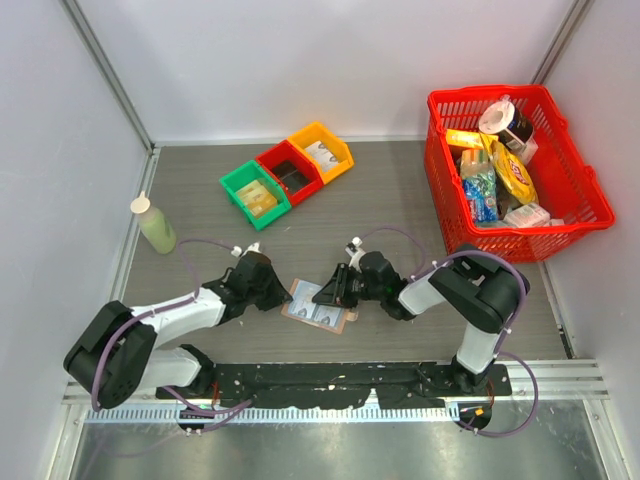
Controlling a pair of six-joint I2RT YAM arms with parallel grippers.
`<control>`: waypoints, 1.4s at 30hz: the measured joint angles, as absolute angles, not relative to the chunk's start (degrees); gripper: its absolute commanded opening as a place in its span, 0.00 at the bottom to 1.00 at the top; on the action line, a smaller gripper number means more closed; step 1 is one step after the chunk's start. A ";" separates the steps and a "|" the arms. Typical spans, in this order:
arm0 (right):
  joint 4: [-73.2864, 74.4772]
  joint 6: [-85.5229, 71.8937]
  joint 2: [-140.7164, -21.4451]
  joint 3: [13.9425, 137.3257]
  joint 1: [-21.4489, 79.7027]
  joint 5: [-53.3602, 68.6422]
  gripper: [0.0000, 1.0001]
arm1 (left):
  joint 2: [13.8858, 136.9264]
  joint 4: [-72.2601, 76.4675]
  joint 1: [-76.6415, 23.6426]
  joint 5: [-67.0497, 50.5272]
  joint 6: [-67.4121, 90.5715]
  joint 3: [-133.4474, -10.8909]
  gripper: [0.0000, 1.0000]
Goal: Take the credit cards out of the card holder
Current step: Remove the credit card from the card holder.
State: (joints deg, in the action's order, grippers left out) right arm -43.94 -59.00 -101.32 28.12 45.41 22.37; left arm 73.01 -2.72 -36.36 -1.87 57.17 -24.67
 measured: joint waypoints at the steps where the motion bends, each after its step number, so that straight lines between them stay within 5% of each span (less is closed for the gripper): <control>1: -44.58 -59.11 -101.54 27.90 45.08 22.48 0.19 | 72.99 -1.76 -36.34 -2.13 57.71 -24.21 0.07; 7: -45.71 -58.72 -102.28 27.70 44.42 23.11 0.01 | 71.35 1.39 -36.03 -2.39 60.27 -21.71 0.07; 19: -42.02 -53.32 -101.49 28.53 40.97 28.84 0.01 | 66.46 -4.16 -36.67 -3.77 60.27 -22.37 0.30; 31: -32.93 -46.22 -101.34 32.86 39.57 33.91 0.01 | 75.26 -4.10 -36.67 -9.78 52.84 -29.87 0.15; 35: -31.03 -45.12 -101.36 33.56 39.11 34.85 0.01 | 77.47 -2.90 -36.53 -11.35 51.75 -29.98 0.01; 42: -28.80 -43.90 -101.25 34.20 37.28 35.92 0.01 | 78.26 -1.85 -36.42 -11.44 52.10 -29.95 0.00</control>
